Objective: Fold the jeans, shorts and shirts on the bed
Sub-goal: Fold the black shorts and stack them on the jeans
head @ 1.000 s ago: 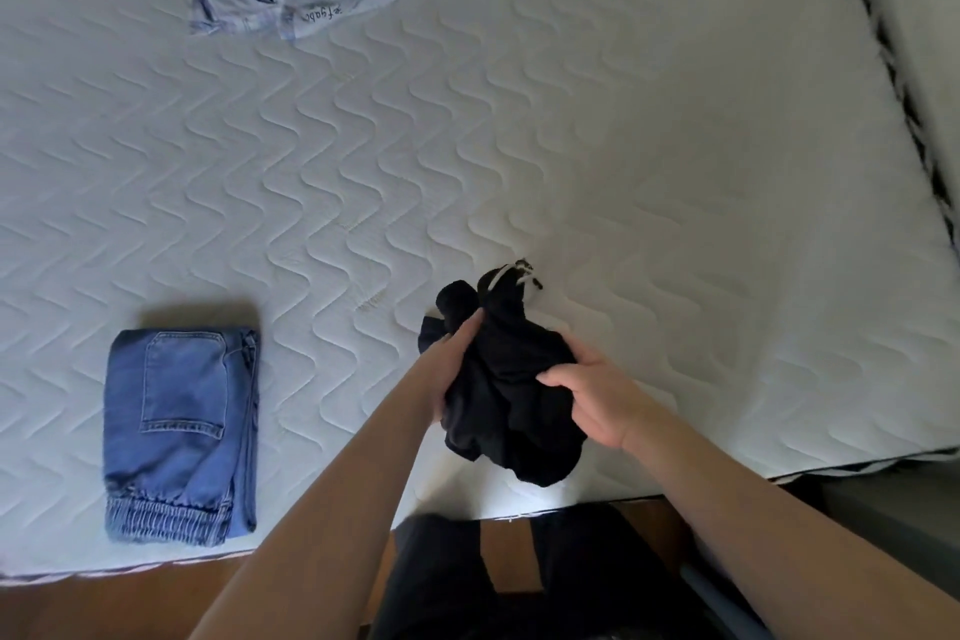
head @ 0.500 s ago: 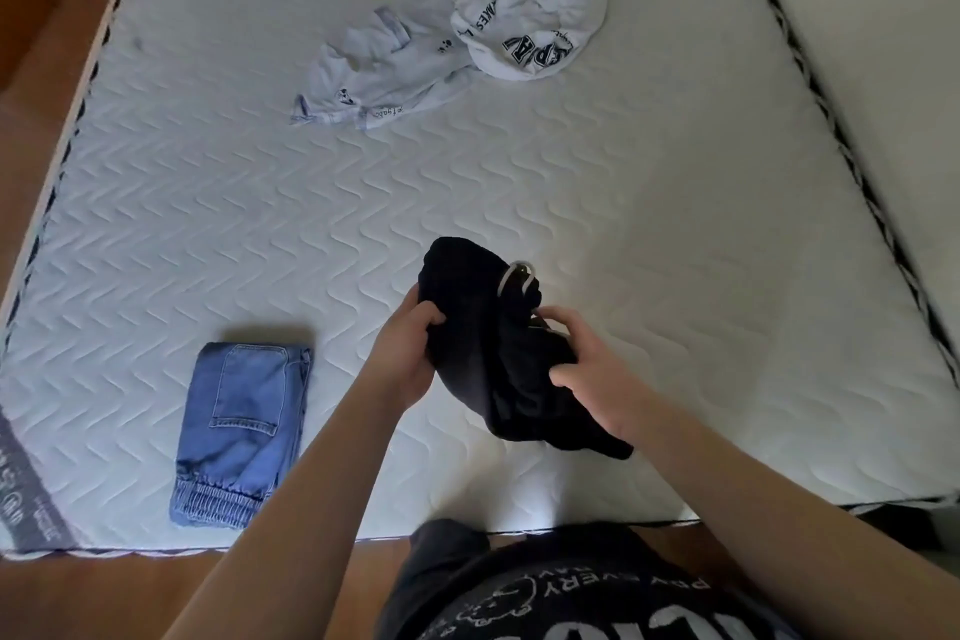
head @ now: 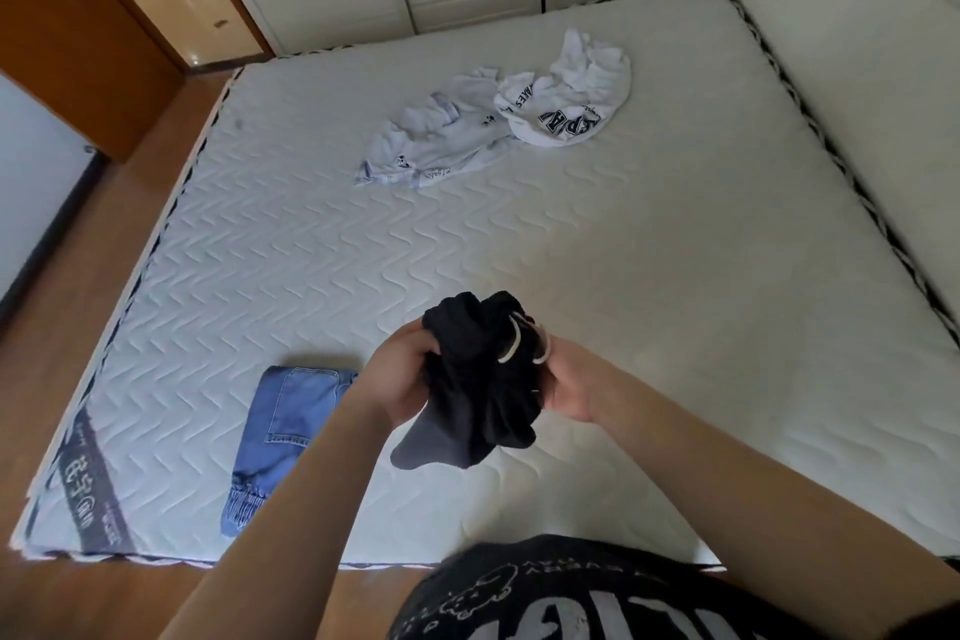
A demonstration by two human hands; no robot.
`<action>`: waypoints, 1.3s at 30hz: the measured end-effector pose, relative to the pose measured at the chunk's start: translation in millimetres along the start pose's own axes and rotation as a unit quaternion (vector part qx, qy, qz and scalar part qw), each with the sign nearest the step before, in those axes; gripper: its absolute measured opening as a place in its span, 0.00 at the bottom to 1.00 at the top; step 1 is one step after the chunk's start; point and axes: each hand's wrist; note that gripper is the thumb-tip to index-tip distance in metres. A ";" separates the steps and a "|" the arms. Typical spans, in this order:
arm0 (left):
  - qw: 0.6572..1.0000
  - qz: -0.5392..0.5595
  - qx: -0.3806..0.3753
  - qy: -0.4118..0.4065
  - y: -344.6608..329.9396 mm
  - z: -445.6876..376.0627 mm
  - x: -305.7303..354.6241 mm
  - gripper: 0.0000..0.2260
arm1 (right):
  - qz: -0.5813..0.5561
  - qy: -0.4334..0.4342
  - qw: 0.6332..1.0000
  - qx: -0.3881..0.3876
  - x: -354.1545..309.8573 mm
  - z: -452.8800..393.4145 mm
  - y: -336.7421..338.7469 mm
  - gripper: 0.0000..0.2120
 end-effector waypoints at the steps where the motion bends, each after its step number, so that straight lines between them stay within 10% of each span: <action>1: 1.000 0.006 -0.004 -0.003 0.3 3.3 1.5 0.12 | 0.013 0.003 1.000 -0.006 -0.1 0.4 -4.8 0.11; 12: 0.997 0.074 -0.012 -0.012 37.6 38.4 21.7 0.17 | 0.071 0.018 0.996 0.050 -3.2 -2.1 -86.6 0.14; 17: 0.999 0.010 0.005 -0.048 60.5 50.1 29.5 0.17 | 0.089 -0.045 0.973 0.206 -12.6 -7.4 -128.6 0.15; 22: 0.986 -0.054 0.095 -0.129 81.5 56.2 39.1 0.12 | -0.040 0.098 0.974 0.200 -18.0 -4.0 -129.9 0.09; 30: 0.964 -0.232 -0.022 -0.128 93.5 41.6 46.5 0.42 | 0.008 0.232 0.964 0.130 -35.5 -2.2 -115.1 0.13; 39: 0.902 -0.356 0.119 -0.212 62.5 3.1 70.3 0.06 | 0.088 0.159 0.957 0.224 -58.6 11.6 -73.0 0.16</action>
Point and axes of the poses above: each hand's wrist, its own z-axis away from the middle knuckle, its own y-axis out of the back of the hand, x = y × z, and after that the axes turned 12 degrees about z, right-handed
